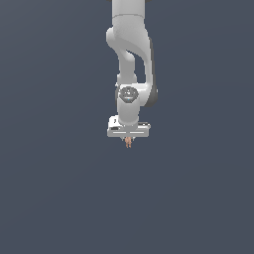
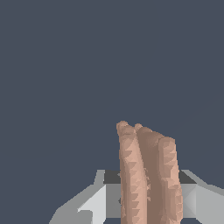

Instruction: Pick up the object and move it to a goal position.

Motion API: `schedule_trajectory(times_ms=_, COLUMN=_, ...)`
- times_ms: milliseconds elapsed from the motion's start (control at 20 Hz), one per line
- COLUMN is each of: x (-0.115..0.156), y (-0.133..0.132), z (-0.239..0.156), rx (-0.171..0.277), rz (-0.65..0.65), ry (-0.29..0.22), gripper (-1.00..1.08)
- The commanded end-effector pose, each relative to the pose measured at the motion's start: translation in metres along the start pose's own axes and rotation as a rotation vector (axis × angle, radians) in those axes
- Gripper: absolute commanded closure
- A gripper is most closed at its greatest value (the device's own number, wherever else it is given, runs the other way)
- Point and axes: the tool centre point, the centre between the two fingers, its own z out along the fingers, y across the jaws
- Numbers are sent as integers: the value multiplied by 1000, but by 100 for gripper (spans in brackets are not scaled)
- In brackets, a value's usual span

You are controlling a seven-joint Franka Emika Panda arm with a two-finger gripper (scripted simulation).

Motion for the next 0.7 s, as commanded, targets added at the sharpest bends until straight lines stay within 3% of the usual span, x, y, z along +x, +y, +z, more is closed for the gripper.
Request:
schedule_trajectory(times_ms=0, x=0, y=0, z=0, rx=0, rz=0, ry=1, gripper=108)
schedule_trajectory(times_ms=650, x=4, y=2, z=-9, rx=0, rz=0, ry=1, gripper=108)
